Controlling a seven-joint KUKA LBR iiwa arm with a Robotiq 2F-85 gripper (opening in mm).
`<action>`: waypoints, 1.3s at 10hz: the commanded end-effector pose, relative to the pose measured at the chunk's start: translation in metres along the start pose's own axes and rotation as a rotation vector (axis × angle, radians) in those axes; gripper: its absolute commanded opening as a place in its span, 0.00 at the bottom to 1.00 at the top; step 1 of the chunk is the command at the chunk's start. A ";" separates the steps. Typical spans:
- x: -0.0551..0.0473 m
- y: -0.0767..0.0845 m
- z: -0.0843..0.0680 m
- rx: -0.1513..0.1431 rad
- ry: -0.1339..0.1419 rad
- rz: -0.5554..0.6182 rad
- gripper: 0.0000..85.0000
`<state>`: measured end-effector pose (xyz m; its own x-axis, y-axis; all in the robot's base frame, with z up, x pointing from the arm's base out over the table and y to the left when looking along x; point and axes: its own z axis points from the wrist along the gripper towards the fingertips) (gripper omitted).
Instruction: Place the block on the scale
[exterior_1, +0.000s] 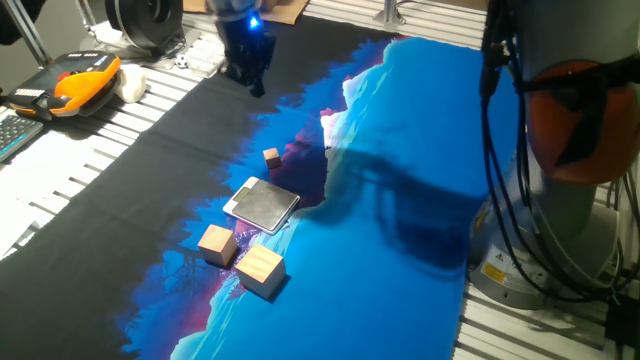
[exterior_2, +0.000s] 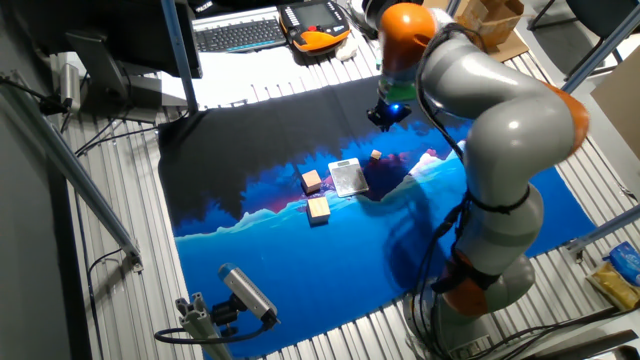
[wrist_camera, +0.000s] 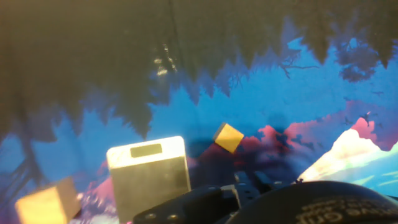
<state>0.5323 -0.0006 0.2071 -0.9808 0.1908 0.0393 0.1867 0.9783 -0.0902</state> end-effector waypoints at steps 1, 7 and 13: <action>-0.005 0.002 0.026 -0.003 -0.007 0.001 0.40; -0.021 0.004 0.138 -0.069 -0.060 0.015 0.60; -0.021 0.009 0.169 -0.044 -0.036 0.025 0.60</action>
<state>0.5446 -0.0102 0.0751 -0.9769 0.2137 -0.0006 0.2134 0.9754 -0.0553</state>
